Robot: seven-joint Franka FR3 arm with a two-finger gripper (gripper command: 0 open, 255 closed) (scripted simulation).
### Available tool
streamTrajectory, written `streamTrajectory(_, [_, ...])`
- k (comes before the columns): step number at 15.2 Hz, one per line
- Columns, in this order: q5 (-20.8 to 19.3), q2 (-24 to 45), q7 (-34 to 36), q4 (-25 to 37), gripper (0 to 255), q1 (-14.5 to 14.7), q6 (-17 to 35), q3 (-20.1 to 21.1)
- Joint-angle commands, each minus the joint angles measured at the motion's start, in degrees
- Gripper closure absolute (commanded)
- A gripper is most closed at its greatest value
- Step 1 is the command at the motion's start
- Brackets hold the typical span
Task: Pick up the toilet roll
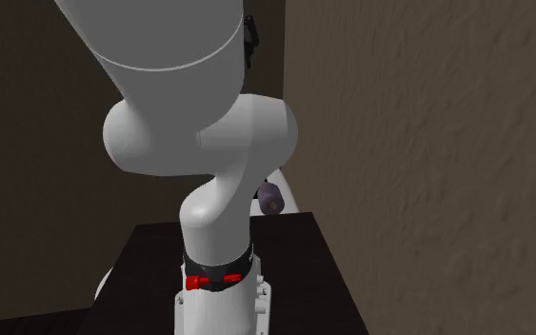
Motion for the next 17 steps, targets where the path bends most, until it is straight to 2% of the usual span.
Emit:
streamTrajectory(1, [0.0,0.0,0.0,0.0,0,0.0,0.0,0.0])
streamTrajectory(9, [-1.8,26.8,-1.9,10.3,0,-1.2,1.6,-1.6])
streamTrajectory(17, [-3.3,52.5,-3.7,23.9,0,-2.2,-1.1,-2.6])
